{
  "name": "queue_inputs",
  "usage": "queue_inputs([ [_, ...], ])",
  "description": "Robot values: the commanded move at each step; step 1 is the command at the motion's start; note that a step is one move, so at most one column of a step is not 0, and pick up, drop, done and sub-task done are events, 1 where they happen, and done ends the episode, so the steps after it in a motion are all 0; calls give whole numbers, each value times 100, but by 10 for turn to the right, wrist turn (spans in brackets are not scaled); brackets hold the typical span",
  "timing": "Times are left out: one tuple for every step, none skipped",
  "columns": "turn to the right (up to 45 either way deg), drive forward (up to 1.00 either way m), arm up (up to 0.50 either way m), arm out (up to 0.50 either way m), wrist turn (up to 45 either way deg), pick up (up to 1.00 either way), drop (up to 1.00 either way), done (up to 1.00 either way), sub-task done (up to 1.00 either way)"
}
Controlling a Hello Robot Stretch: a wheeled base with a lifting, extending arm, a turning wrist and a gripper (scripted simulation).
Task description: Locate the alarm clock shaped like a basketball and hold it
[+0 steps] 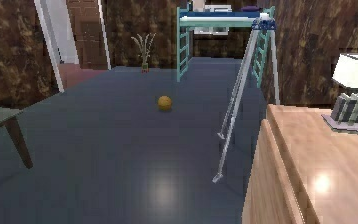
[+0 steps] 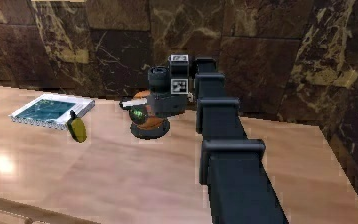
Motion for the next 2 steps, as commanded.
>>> queue_inputs([
  [0,0,0,0,0,100,0,0,0],
  [0,0,0,0,0,0,0,100,0],
])
